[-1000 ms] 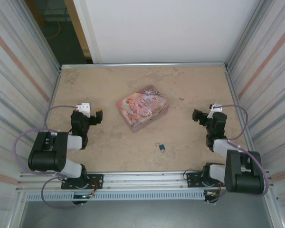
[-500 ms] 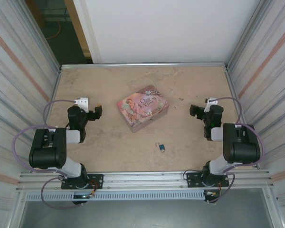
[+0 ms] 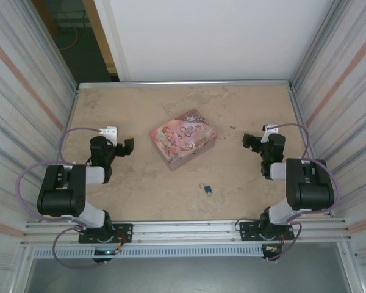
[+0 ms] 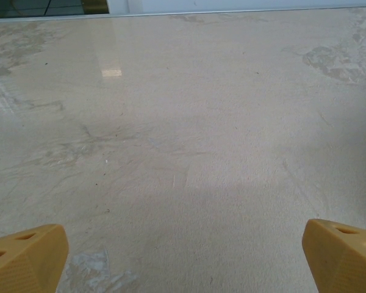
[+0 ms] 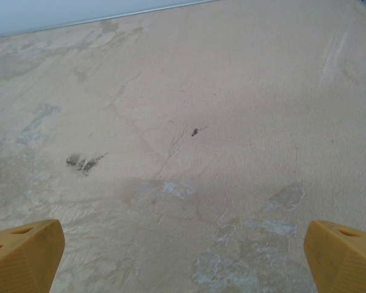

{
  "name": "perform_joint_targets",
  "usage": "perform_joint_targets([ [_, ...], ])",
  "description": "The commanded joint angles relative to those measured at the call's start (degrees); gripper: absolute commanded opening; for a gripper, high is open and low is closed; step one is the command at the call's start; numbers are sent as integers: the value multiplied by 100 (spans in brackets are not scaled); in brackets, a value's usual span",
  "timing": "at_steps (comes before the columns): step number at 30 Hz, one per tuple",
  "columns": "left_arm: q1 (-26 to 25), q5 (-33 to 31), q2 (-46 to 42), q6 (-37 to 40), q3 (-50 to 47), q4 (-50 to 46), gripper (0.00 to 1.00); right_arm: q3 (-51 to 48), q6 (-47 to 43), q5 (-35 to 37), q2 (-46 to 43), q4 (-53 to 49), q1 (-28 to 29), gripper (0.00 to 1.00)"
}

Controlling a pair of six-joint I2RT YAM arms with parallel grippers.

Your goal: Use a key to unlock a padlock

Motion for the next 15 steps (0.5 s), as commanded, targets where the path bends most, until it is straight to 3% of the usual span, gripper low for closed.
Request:
perform_joint_targets([
  [1,-3,-110,27,101,119,27,99,57,-191,110,-2,-51,32,99],
  [15,-3,-112,28,101,114,29,99,55,-201,150,-3,-59,56,99],
])
